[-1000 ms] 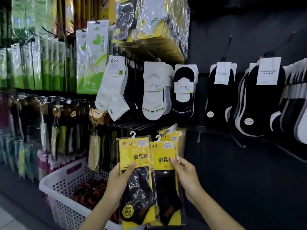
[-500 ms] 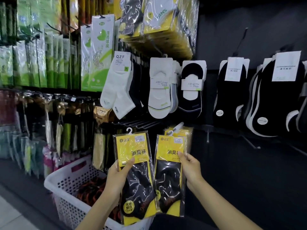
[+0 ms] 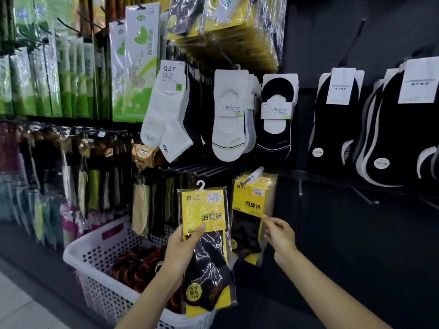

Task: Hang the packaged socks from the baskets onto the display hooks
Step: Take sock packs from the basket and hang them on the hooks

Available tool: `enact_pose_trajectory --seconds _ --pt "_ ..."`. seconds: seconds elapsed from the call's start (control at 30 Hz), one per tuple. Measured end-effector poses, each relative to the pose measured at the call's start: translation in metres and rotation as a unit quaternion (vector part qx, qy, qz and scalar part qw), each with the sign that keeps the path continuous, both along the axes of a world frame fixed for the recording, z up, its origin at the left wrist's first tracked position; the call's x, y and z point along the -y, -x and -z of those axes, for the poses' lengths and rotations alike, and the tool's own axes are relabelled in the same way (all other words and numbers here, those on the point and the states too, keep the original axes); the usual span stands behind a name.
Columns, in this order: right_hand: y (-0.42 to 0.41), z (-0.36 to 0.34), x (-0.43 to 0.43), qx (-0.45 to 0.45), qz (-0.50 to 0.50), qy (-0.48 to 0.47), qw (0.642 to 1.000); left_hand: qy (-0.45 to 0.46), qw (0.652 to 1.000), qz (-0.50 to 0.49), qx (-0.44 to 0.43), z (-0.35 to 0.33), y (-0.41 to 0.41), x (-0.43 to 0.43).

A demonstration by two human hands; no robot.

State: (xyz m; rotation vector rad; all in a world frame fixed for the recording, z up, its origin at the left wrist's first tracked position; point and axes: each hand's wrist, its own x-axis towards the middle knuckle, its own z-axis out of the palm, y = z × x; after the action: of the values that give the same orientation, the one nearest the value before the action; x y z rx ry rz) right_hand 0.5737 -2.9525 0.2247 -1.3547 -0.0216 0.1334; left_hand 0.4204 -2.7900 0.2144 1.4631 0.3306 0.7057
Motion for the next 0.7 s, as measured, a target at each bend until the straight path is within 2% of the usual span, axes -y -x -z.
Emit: enact_pose_trajectory --seconds 0.1,0.2,0.43,0.53,0.7 --pt "0.029 -0.011 0.004 0.030 -0.140 -0.016 0.990 -0.016 0.999 0.030 -0.010 -0.002 -0.005 0.013" --pt "0.050 -0.019 0.007 0.098 -0.244 0.030 0.964 -0.045 0.997 0.067 0.000 -0.004 -0.010 0.029" --pt "0.061 -0.026 0.021 0.198 -0.165 0.023 0.966 -0.062 0.992 0.106 0.042 -0.017 -0.012 0.044" --pt "0.057 -0.032 0.021 0.194 -0.131 0.018 0.972 -0.072 0.990 0.114 0.032 -0.023 -0.010 0.046" --pt "0.044 -0.035 0.005 0.155 -0.133 0.037 0.978 -0.080 0.991 0.109 0.019 -0.022 -0.013 0.046"
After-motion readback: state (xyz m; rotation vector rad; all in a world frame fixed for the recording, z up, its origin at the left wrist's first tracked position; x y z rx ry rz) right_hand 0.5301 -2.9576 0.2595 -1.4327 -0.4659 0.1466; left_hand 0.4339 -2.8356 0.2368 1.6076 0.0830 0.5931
